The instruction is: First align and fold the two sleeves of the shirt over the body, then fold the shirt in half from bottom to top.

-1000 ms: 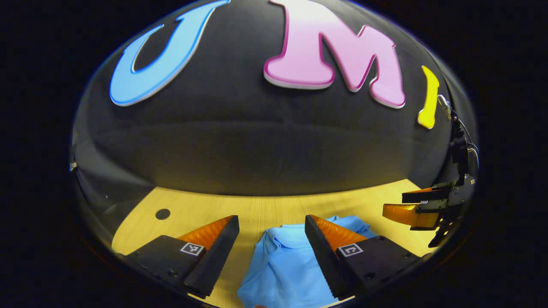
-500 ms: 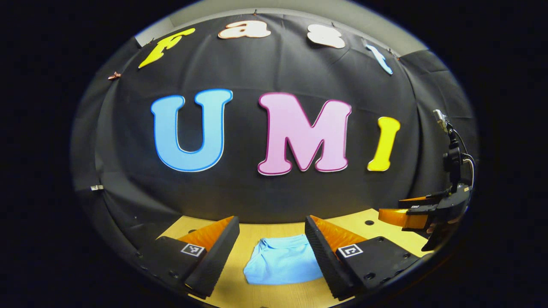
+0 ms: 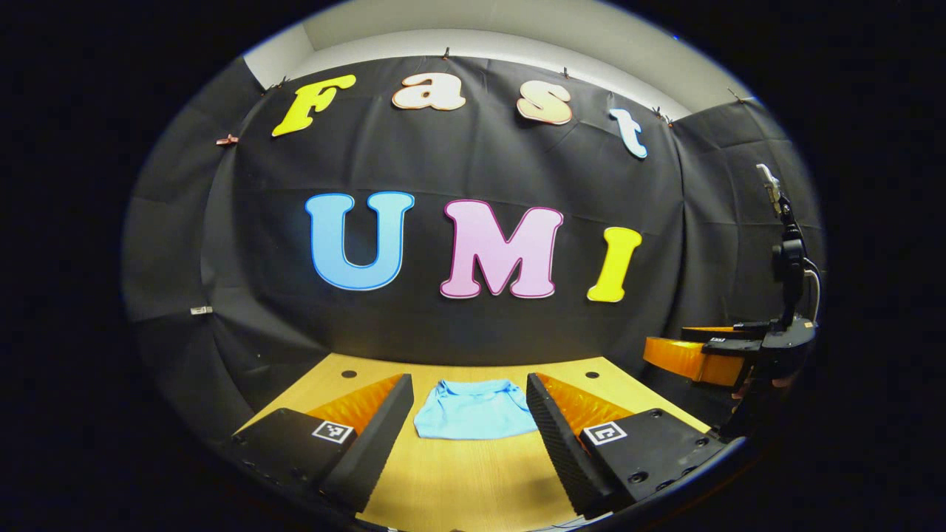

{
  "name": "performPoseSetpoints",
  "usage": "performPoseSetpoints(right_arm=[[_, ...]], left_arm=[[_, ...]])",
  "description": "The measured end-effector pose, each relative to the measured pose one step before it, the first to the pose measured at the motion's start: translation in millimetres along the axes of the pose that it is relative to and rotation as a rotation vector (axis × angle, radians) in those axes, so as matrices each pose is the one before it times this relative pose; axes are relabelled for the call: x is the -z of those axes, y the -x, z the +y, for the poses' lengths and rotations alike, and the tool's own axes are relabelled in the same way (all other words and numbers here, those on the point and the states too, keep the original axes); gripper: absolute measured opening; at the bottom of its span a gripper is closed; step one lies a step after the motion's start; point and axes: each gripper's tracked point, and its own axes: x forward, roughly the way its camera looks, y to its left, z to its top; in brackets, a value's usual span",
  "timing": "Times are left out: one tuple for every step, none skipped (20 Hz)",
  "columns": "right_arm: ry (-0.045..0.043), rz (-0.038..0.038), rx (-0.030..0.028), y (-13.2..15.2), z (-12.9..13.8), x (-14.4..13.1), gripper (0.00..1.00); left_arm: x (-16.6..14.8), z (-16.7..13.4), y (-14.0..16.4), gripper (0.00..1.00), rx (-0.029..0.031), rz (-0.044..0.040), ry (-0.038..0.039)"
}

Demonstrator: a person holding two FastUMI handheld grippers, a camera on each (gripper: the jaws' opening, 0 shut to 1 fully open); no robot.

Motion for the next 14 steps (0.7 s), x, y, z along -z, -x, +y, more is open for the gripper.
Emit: performPoseSetpoints(right_arm=[[0.00392, 0.00610, -0.00296, 13.83, 2.47, 5.18, 0.99], [-0.00024, 0.00394, -0.00926, 12.80, 4.89, 3.50, 0.99], [0.00239, 0.00317, -0.00449, 10.75, 5.41, 2.43, 0.99], [0.00342, 0.00244, -0.00117, 9.57, 1.46, 2.68, 0.99], [0.00527, 0.00196, 0.00036, 8.46, 2.34, 2.66, 0.99], [0.00447, 0.00077, 0.00395, 6.20, -0.41, 2.07, 0.99], [0.00061, -0.00042, 0.00303, 4.63, -0.08, 0.90, 0.99], [-0.00322, -0.00660, 0.00481, 3.29, 0.36, -1.24, 0.99], [-0.00430, -0.00203, 0.00458, 2.09, -2.13, -0.41, 0.99], [-0.00494, -0.00338, 0.00399, 1.75, -0.89, -0.03, 0.99], [-0.00285, 0.00002, 0.00681, 0.13, -0.48, -1.01, 0.99], [-0.00329, -0.00128, 0.00557, 1.14, -0.86, -1.15, 0.99], [-0.00182, -0.00591, 0.00242, 0.41, -0.44, -1.77, 0.99], [0.00082, -0.00426, 0.00304, 0.33, 0.46, -1.79, 0.99]], left_arm=[[2.68, -2.15, 12.57, 0.97, 0.00699, 0.00093, 0.00642], [1.44, -2.74, 12.63, 0.97, 0.00413, -0.00182, 0.00587], [2.43, -1.20, 9.69, 0.97, 0.00417, 0.00208, 0.00288], [2.55, -0.14, 8.89, 0.97, -0.00180, 0.00533, 0.00213], [2.13, 1.05, 7.11, 0.97, -0.00108, 0.00431, 0.00179], [-0.20, 0.11, 5.48, 0.97, 0.00072, -0.00077, 0.00073], [0.91, 0.55, 5.07, 0.97, 0.00109, -0.00159, -0.00194], [-0.31, 1.60, 2.85, 0.97, -0.00319, -0.00190, -0.00834], [-0.09, 2.47, 0.89, 0.97, -0.00369, -0.00103, -0.00842], [-0.54, 1.11, 0.22, 0.97, 0.00085, -0.00021, -0.00482], [-1.88, 0.32, 0.30, 0.97, 0.00263, -0.00569, -0.00142], [-3.79, 1.72, 0.97, 0.97, -0.00112, -0.00494, -0.00026], [-1.75, 2.22, -0.11, 0.97, 0.00017, -0.00522, -0.00069], [-2.76, 1.83, -0.15, 0.97, -0.00158, -0.00657, -0.00212]])
